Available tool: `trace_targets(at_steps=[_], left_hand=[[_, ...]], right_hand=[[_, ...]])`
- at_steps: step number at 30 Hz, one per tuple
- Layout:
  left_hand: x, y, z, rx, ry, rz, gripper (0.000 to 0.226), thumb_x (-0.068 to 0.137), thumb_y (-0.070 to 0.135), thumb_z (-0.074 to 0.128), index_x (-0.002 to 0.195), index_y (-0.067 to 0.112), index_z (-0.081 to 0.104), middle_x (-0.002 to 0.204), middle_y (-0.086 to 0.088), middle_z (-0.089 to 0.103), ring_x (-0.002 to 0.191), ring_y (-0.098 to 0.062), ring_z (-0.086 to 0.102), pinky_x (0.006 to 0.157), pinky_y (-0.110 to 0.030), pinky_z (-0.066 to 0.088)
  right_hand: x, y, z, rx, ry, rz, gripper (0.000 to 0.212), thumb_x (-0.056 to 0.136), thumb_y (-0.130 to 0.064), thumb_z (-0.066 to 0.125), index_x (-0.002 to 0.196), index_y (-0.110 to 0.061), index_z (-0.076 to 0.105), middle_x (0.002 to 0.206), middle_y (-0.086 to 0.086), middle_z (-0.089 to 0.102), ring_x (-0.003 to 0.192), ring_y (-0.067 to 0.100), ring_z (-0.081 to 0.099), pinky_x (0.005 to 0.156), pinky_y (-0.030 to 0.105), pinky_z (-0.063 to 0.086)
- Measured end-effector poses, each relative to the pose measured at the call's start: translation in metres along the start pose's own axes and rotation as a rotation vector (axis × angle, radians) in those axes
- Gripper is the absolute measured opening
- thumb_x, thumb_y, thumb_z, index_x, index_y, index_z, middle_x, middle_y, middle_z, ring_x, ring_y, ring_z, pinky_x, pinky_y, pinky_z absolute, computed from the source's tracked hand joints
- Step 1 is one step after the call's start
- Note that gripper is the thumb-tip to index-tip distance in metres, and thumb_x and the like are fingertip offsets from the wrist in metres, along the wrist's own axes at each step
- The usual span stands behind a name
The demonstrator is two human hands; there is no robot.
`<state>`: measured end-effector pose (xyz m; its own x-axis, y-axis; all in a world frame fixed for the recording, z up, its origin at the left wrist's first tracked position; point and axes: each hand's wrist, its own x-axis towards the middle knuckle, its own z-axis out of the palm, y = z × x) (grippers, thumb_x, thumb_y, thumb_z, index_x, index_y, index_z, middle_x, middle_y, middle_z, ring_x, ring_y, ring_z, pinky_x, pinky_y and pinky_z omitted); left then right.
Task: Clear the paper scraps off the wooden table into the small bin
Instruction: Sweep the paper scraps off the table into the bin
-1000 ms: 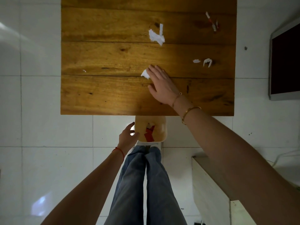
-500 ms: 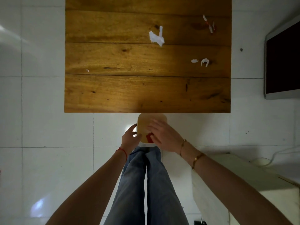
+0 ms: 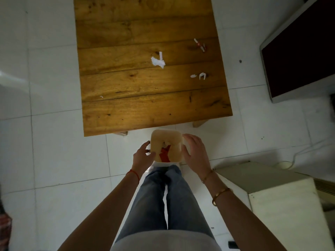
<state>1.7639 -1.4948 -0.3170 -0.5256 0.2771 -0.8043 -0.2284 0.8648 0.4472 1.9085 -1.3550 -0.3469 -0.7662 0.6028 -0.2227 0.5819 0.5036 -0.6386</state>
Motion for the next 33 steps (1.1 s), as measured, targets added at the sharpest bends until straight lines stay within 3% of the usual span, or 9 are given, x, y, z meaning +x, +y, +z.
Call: trace_targets(at_steps=[5, 9, 12, 14, 18, 20, 24, 29, 33], left_hand=[[-0.035, 0.02, -0.016, 0.043, 0.009, 0.068, 0.055, 0.09, 0.016, 0.054, 0.143, 0.019, 0.04, 0.131, -0.012, 0.061, 0.116, -0.028, 0.059, 0.099, -0.037, 0.045], [-0.057, 0.038, -0.021, 0.061, -0.021, 0.108, 0.055, 0.09, 0.016, 0.054, 0.143, 0.019, 0.04, 0.13, -0.012, 0.061, 0.099, -0.02, 0.058, 0.083, -0.027, 0.044], [-0.068, 0.053, -0.023, 0.083, -0.044, 0.129, 0.057, 0.088, 0.017, 0.055, 0.143, 0.022, 0.04, 0.128, -0.011, 0.062, 0.105, -0.025, 0.062, 0.082, -0.028, 0.046], [-0.075, 0.067, -0.022, 0.109, -0.065, 0.148, 0.057, 0.086, 0.018, 0.055, 0.142, 0.023, 0.041, 0.125, -0.011, 0.064, 0.096, -0.023, 0.062, 0.078, -0.026, 0.047], [-0.081, 0.093, -0.012, 0.156, -0.097, 0.213, 0.057, 0.083, 0.02, 0.056, 0.139, 0.024, 0.045, 0.117, -0.012, 0.066, 0.098, -0.026, 0.063, 0.086, -0.037, 0.053], [-0.084, 0.11, -0.003, 0.184, -0.101, 0.24, 0.055, 0.082, 0.022, 0.056, 0.136, 0.022, 0.048, 0.115, -0.011, 0.067, 0.1, -0.028, 0.063, 0.086, -0.038, 0.053], [-0.094, 0.156, 0.027, 0.209, -0.099, 0.312, 0.045, 0.083, 0.013, 0.056, 0.127, 0.015, 0.057, 0.109, -0.007, 0.065, 0.089, -0.021, 0.058, 0.072, -0.031, 0.048], [-0.095, 0.213, 0.085, 0.198, -0.056, 0.302, 0.046, 0.083, 0.01, 0.056, 0.129, 0.014, 0.056, 0.102, -0.008, 0.065, 0.09, -0.026, 0.061, 0.077, -0.033, 0.049], [-0.099, 0.262, 0.139, 0.13, -0.054, 0.253, 0.052, 0.079, 0.016, 0.057, 0.131, 0.019, 0.054, 0.098, -0.008, 0.066, 0.097, -0.031, 0.064, 0.088, -0.045, 0.054]], right_hand=[[-0.023, -0.011, -0.026, 0.012, 0.071, 0.105, 0.039, 0.095, -0.024, 0.051, 0.133, -0.012, 0.05, 0.132, 0.005, 0.053, 0.124, 0.017, 0.045, 0.103, 0.033, 0.042], [-0.038, -0.018, -0.047, 0.045, 0.126, 0.167, 0.038, 0.096, -0.025, 0.051, 0.132, -0.014, 0.05, 0.132, 0.004, 0.054, 0.124, 0.016, 0.045, 0.103, 0.029, 0.039], [-0.046, -0.021, -0.066, 0.072, 0.166, 0.202, 0.039, 0.096, -0.026, 0.05, 0.133, -0.015, 0.049, 0.134, 0.003, 0.053, 0.125, 0.016, 0.045, 0.106, 0.032, 0.039], [-0.049, -0.019, -0.08, 0.079, 0.187, 0.248, 0.039, 0.096, -0.027, 0.049, 0.133, -0.016, 0.049, 0.136, 0.003, 0.052, 0.126, 0.017, 0.044, 0.107, 0.034, 0.037], [-0.054, -0.008, -0.11, 0.082, 0.263, 0.321, 0.038, 0.096, -0.028, 0.05, 0.132, -0.017, 0.051, 0.134, 0.004, 0.054, 0.124, 0.02, 0.046, 0.105, 0.037, 0.04], [-0.058, 0.006, -0.125, 0.097, 0.277, 0.341, 0.038, 0.096, -0.03, 0.05, 0.132, -0.019, 0.05, 0.133, 0.003, 0.055, 0.121, 0.019, 0.048, 0.104, 0.037, 0.041], [-0.058, 0.042, -0.158, 0.115, 0.271, 0.37, 0.037, 0.096, -0.034, 0.05, 0.131, -0.022, 0.05, 0.133, 0.001, 0.055, 0.121, 0.018, 0.049, 0.104, 0.037, 0.042], [-0.039, 0.098, -0.227, 0.071, 0.254, 0.35, 0.037, 0.097, -0.029, 0.048, 0.132, -0.017, 0.051, 0.135, 0.004, 0.053, 0.124, 0.02, 0.047, 0.102, 0.025, 0.03], [-0.019, 0.15, -0.3, 0.051, 0.232, 0.268, 0.038, 0.096, -0.024, 0.05, 0.133, -0.014, 0.05, 0.133, 0.006, 0.054, 0.123, 0.023, 0.047, 0.102, 0.026, 0.031]])
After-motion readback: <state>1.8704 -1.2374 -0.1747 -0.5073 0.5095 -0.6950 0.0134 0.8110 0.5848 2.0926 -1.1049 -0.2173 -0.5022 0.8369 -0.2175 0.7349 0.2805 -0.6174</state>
